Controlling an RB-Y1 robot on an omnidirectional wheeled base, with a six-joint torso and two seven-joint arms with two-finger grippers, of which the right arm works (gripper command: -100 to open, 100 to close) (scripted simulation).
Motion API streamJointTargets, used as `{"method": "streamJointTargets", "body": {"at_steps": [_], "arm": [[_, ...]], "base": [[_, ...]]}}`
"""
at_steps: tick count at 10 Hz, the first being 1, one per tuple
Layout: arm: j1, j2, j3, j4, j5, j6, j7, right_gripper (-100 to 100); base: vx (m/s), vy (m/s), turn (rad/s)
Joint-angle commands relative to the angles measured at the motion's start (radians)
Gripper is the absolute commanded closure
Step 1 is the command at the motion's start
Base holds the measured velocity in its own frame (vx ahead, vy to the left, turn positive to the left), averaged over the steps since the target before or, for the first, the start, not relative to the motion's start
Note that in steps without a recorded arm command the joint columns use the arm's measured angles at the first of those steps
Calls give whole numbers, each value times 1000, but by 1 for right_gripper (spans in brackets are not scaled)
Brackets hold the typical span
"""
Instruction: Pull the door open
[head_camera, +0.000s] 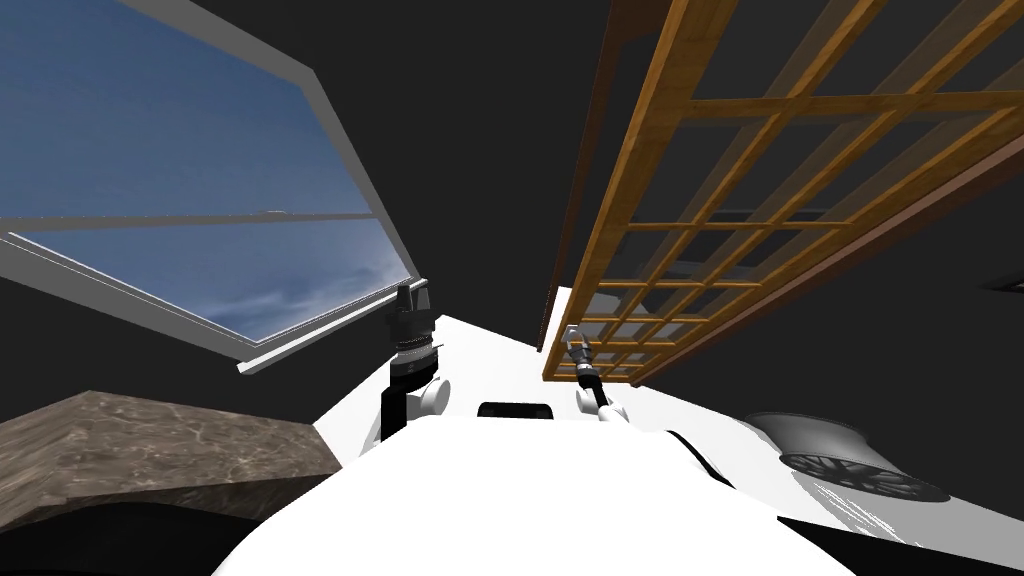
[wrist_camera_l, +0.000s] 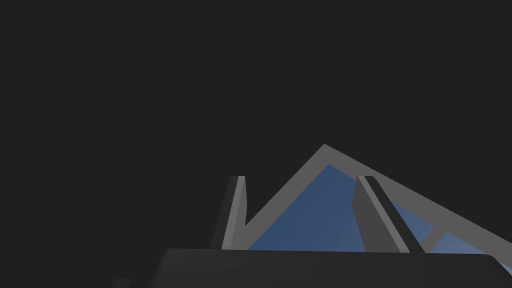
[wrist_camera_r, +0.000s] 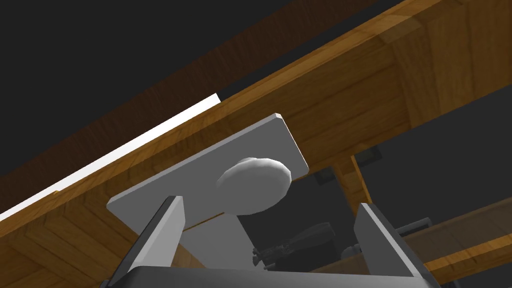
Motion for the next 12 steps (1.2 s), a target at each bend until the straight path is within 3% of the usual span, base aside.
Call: {"method": "streamJointTargets", "body": {"at_steps": [1, 12], "arm": [[1, 2, 5, -4, -18, 3, -50, -100], [4, 8, 25, -17, -98, 15, -317, -100]], "base": [[-63, -35, 158], [-56, -30, 73]]}}
